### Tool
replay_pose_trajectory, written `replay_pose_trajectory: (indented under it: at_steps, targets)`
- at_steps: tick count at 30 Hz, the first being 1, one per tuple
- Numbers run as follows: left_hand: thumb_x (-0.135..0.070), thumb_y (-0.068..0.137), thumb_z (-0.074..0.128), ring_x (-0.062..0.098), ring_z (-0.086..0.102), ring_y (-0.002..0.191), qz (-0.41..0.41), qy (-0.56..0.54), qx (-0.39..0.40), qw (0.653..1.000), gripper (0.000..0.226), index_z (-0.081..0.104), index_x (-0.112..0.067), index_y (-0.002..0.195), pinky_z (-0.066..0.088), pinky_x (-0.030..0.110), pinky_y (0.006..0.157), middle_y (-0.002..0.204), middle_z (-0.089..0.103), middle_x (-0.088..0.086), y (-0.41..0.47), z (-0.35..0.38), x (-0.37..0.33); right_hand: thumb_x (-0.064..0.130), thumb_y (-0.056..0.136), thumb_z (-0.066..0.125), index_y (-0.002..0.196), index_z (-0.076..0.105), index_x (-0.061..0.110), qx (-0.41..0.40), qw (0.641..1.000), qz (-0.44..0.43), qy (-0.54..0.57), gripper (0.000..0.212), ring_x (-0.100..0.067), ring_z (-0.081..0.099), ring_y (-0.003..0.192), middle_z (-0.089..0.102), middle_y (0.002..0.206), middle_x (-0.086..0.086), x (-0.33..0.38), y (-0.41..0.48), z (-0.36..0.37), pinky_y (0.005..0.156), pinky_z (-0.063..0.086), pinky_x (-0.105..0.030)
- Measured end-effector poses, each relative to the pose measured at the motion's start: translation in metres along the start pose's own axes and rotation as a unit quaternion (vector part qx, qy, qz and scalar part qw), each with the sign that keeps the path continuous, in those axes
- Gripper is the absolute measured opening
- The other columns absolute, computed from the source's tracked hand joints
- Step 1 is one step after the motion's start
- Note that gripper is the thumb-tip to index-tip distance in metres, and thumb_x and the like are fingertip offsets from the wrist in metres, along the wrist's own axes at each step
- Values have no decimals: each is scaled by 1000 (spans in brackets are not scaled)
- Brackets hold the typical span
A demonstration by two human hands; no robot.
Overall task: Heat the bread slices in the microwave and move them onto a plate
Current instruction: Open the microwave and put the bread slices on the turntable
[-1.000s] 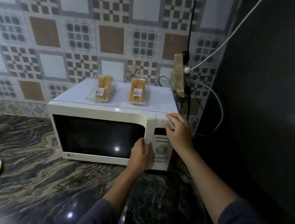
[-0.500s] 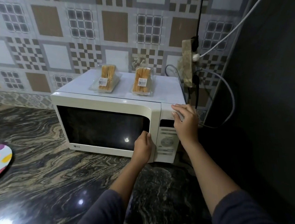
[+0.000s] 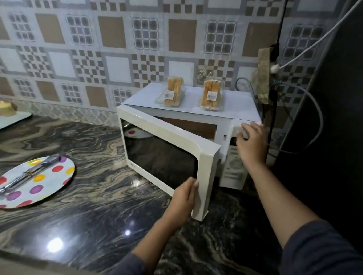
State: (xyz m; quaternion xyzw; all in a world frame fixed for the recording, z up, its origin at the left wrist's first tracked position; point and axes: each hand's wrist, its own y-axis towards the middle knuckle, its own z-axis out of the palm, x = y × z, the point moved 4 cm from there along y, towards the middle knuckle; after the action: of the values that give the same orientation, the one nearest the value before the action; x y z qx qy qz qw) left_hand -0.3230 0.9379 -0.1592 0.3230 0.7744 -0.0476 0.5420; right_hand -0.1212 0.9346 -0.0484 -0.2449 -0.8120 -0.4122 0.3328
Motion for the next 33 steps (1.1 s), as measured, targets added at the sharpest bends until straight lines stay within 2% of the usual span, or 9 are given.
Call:
replay_pose_trajectory:
  at_steps: [2,4,6,10,14,17,22,26,33]
  targets:
    - [-26,100,33,-1,38,59,4,-4,-20,1000,29,36,-23,71,31,17,57,66,39,-8,-21,-9,0,15,93,52,122,59,5,48,990,37,126,31,-20,46,126,54,130,-9,19,-29,2,106,35,-27]
    - [-23,100,34,0,41,61,4,-12,-63,998,27,41,-19,74,31,18,57,68,43,-5,-41,-18,4,18,95,49,119,60,11,178,941,58,281,27,-11,54,115,61,121,-1,48,-67,6,94,43,-20]
    - [-25,99,35,3,43,65,-2,-28,-101,994,25,46,-11,82,33,19,59,75,50,5,-62,-28,7,17,95,49,113,64,13,287,907,1,308,24,-7,58,110,65,114,4,78,-103,6,91,43,-16]
    - [-44,93,35,4,50,82,-5,-61,-156,986,28,50,-21,98,39,15,68,92,54,-2,-107,-55,9,17,88,58,104,70,11,352,883,-127,282,21,-5,52,119,62,121,1,120,-158,10,100,39,-19]
    - [-61,85,34,2,49,96,-16,-58,-211,976,47,50,-25,111,39,12,78,102,51,-3,-142,-96,20,26,86,62,106,69,21,319,891,-243,214,23,-7,45,125,59,122,8,153,-204,33,107,31,-21]
    - [-52,90,34,7,50,104,-34,-52,-248,967,41,51,-24,115,38,13,85,107,54,-6,-161,-132,34,24,86,62,114,66,20,262,897,-316,164,28,-18,43,123,58,122,3,180,-236,58,106,28,-19]
    - [-36,100,27,4,31,132,-118,-77,-291,946,45,35,-18,140,24,20,106,138,38,-11,-178,-187,53,31,85,63,117,66,21,233,912,-314,121,33,-23,41,114,61,116,-1,235,-272,101,100,26,-16]
    - [-33,101,23,9,26,137,-180,-87,-316,928,47,29,-14,143,21,22,109,148,32,0,-184,-233,73,25,87,57,131,53,23,269,906,-323,50,44,-26,34,121,53,130,-2,273,-293,132,100,35,-31]
    - [-39,100,22,17,24,141,-232,-100,-326,911,50,27,-17,145,20,32,116,153,28,2,-182,-273,91,30,89,55,138,43,28,290,895,-338,-1,51,-27,30,119,44,140,2,300,-299,164,91,45,-36]
